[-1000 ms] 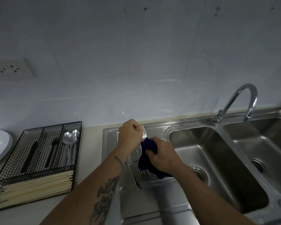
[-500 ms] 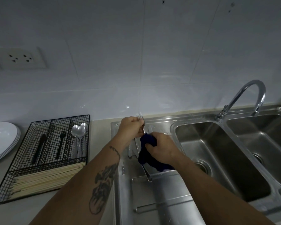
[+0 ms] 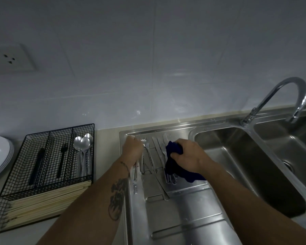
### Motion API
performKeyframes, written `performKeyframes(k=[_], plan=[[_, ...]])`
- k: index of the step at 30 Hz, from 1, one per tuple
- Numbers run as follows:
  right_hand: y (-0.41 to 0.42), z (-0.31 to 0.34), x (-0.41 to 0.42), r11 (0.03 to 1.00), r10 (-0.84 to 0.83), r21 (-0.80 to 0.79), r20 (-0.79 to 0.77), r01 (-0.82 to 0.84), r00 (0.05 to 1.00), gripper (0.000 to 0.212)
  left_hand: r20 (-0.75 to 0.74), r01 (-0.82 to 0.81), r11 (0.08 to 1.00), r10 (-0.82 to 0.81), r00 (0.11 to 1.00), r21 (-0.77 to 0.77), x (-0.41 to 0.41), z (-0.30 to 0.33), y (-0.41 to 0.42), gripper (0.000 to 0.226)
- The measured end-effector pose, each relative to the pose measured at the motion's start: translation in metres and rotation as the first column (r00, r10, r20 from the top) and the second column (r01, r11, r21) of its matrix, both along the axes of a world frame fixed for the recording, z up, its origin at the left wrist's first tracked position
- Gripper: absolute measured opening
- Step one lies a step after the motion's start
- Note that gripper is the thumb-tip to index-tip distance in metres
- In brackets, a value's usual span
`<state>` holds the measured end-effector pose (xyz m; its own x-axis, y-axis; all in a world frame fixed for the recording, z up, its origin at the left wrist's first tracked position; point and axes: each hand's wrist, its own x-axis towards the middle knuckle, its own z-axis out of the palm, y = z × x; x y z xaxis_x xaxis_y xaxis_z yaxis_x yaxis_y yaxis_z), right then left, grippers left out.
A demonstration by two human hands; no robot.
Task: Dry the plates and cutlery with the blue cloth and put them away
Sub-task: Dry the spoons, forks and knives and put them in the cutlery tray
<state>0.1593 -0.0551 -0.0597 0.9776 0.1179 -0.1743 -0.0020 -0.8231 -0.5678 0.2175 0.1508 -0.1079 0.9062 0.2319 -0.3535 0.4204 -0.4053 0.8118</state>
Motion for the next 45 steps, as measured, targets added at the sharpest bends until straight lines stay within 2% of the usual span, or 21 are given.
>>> performKeyframes(k=[1,3,4,6,9,13,19,23,29,34,38,41,45], plan=[[-0.001,0.000,0.002,1.000,-0.006,0.013,-0.009,0.006,1.000,0.028,-0.027,0.026,1.000,-0.026,0.999,0.004,-0.001,-0.003,-0.002,0.018],[-0.001,-0.002,0.003,0.999,-0.013,0.035,-0.032,0.015,0.999,0.031,-0.064,0.058,0.998,-0.058,0.996,0.008,-0.001,-0.012,-0.006,0.047],[0.000,-0.004,0.002,0.999,-0.015,0.047,-0.050,0.017,0.999,0.033,-0.074,0.073,0.997,-0.070,0.995,0.027,-0.003,-0.013,-0.008,0.052],[0.002,-0.008,-0.001,0.997,-0.018,0.072,-0.089,0.024,0.996,0.037,-0.101,0.081,0.993,-0.072,0.992,0.090,-0.008,-0.016,-0.012,0.049],[0.007,-0.012,-0.007,0.993,-0.021,0.111,-0.111,0.034,0.994,0.041,-0.112,0.088,0.972,-0.064,0.992,0.218,-0.013,-0.021,-0.019,0.060],[0.008,-0.013,-0.013,0.992,0.004,0.126,-0.147,0.015,0.989,0.043,-0.078,0.089,0.931,-0.066,0.995,0.354,-0.017,-0.025,-0.025,0.050],[0.005,-0.013,-0.020,0.990,0.002,0.142,-0.135,0.017,0.991,0.045,-0.136,-0.001,0.960,0.040,0.990,0.279,-0.016,-0.021,-0.024,0.053],[0.005,-0.010,-0.025,0.989,-0.019,0.143,-0.101,0.034,0.995,0.044,-0.133,-0.028,0.979,0.056,0.990,0.201,-0.020,-0.015,-0.017,0.006],[0.009,-0.001,-0.028,0.982,-0.052,0.180,0.001,0.051,0.999,0.046,-0.105,-0.089,0.993,0.097,0.990,0.082,-0.021,0.004,-0.008,0.020],[0.017,0.012,-0.033,0.960,-0.102,0.261,0.004,0.098,0.995,0.045,-0.091,-0.157,0.987,0.158,0.983,0.018,-0.030,0.024,0.002,0.028],[0.022,0.018,-0.037,0.952,-0.160,0.262,-0.018,0.159,0.987,0.038,-0.075,-0.186,0.982,0.185,0.980,-0.010,-0.040,0.027,0.010,0.022],[0.024,0.019,-0.043,0.938,-0.217,0.266,-0.050,0.222,0.975,0.033,-0.045,-0.204,0.978,0.206,0.978,0.036,-0.052,0.030,0.012,0.018],[0.027,0.019,-0.050,0.887,-0.288,0.342,-0.116,0.311,0.951,0.028,-0.022,-0.145,0.975,0.151,0.988,0.170,-0.063,0.034,0.015,0.030]])
